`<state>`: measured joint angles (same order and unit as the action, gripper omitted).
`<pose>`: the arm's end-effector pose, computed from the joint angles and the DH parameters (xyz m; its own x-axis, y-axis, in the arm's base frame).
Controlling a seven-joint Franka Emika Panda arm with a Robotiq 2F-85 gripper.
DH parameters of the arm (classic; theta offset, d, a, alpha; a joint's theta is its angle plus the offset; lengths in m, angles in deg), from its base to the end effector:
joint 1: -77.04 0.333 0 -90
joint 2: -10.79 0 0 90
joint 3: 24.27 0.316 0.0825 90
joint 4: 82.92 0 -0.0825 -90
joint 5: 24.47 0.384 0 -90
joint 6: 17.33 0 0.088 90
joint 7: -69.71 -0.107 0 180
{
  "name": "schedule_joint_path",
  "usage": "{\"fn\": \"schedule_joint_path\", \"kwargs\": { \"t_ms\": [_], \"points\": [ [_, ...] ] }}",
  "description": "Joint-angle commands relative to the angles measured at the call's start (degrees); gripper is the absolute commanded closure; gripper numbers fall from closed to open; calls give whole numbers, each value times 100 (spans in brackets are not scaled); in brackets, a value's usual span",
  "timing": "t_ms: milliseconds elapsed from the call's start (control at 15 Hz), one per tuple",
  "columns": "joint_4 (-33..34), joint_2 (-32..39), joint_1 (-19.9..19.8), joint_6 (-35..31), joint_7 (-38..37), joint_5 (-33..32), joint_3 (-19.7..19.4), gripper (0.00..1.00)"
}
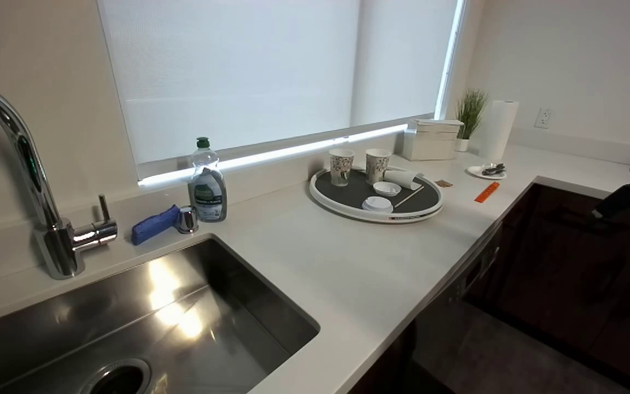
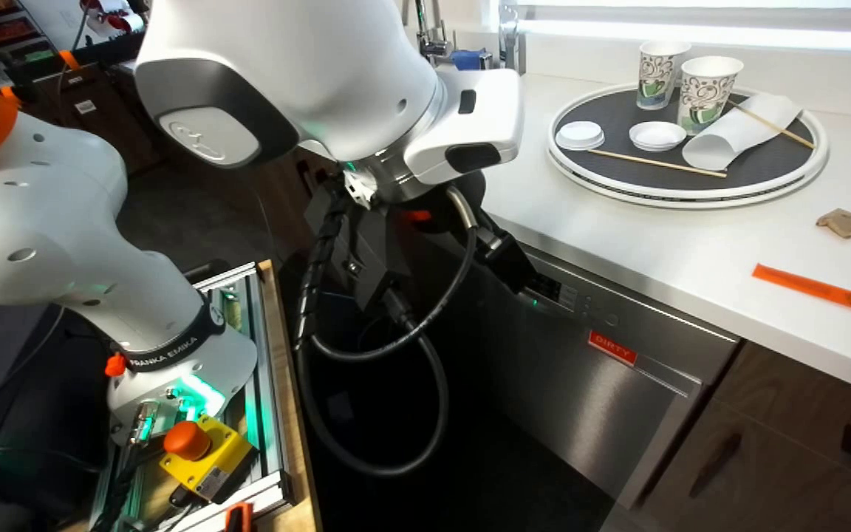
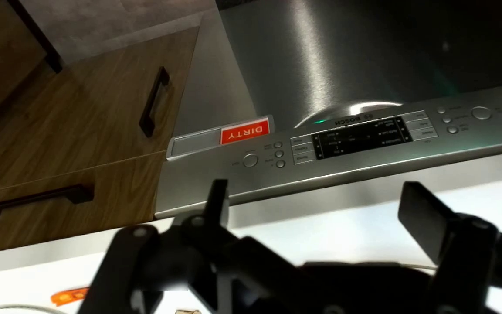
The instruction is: Press a button on the dishwasher.
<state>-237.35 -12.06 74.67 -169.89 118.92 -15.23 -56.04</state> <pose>0.3478 -0.2327 0.3698 0.9045 0.1209 0.4090 0.1351 -0.9908 -0.0059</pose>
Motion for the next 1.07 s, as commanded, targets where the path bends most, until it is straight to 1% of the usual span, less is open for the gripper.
{"fn": "schedule_joint_path", "kwargs": {
  "t_ms": [0,67,133,200,267,400,533,600,733,800,1000],
  "points": [
    [-56,58,-244,-356,-106,-139,324,0],
    [-57,216,-272,-617,-82,-201,367,0],
    [-10,307,-175,-590,70,-94,268,0],
    [-42,492,-53,-804,246,57,119,0],
    [-60,555,134,-813,398,188,-89,0],
    [-95,854,269,-959,642,338,-320,0],
    [-73,1092,524,-964,1063,642,-671,0],
    [-63,1092,802,-850,1593,951,-950,0],
    [-9,1349,1147,-903,2218,1469,-1277,0],
    [46,1420,1368,-845,2579,1838,-1484,0],
    [261,1791,1884,-782,3457,2831,-1929,0]
  ]
}}
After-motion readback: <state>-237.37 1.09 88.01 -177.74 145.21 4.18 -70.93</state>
